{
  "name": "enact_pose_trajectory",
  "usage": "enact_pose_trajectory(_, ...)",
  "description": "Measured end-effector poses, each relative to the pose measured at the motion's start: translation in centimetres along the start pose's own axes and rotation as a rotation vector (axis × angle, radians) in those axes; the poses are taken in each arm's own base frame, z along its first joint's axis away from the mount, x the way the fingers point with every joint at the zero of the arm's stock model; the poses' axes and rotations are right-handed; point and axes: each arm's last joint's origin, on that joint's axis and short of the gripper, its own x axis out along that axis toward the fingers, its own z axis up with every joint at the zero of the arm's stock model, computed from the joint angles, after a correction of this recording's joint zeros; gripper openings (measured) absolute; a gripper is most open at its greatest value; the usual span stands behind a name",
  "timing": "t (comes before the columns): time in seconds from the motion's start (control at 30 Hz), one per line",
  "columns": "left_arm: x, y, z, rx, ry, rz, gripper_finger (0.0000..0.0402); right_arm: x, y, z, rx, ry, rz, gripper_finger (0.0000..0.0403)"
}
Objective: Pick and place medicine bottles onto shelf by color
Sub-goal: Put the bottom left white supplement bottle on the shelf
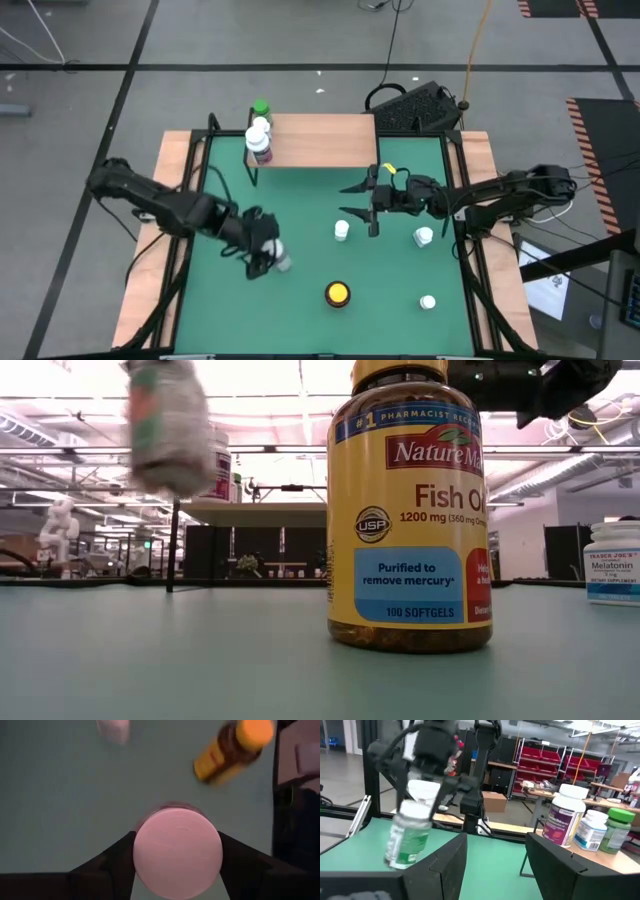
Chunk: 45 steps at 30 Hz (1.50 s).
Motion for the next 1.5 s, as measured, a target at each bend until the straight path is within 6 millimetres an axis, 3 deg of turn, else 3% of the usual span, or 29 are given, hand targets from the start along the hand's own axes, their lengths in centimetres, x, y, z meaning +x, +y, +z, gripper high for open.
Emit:
enact_pose_trajectory(0.17, -2.5, 2.2, 4.0, 0.062, -0.053, 0.047, 0.0232, -2.3, 0.0, -0.5, -0.009, 0.008, -0.044, 0.0199)
enact_pose_trajectory(0.27, -4.3, 4.5, 6.3, 0.03, -0.076, 0.108, 0.0232, -3.7, 0.0, -1.2, -0.006, 0.022, -0.107, 0.0199)
enact_pose_trajectory(0.5, -8.9, 11.3, 12.2, -0.062, -0.198, 0.237, 0.0233, -6.7, 0.0, -2.9, 0.02, -0.054, -0.217, 0.0199)
enact_pose_trajectory(0.77, -11.4, 19.2, 16.8, -0.004, -0.199, 0.328, 0.0234, -8.7, 0.2, -3.9, 0.023, -0.125, -0.23, 0.0199)
enact_pose_trajectory(0.9, -10.3, 23.1, 17.5, 0.013, -0.103, 0.369, 0.0234, -8.8, 0.2, -4.1, 0.022, -0.115, -0.232, 0.0199)
enact_pose_trajectory(1.13, -8.6, 28.5, 16.8, -0.094, -0.004, 0.402, 0.0234, -8.8, -0.1, -4.6, 0.018, -0.062, -0.285, 0.0199)
enact_pose_trajectory(1.27, -8.8, 29.6, 16.2, -0.127, 0.021, 0.405, 0.0234, -8.8, -0.2, -4.7, 0.024, -0.052, -0.289, 0.0199)
enact_pose_trajectory(1.5, -8.9, 29.7, 15.7, -0.143, 0.06, 0.396, 0.0235, -8.8, -0.2, -4.7, 0.028, -0.052, -0.289, 0.0199)
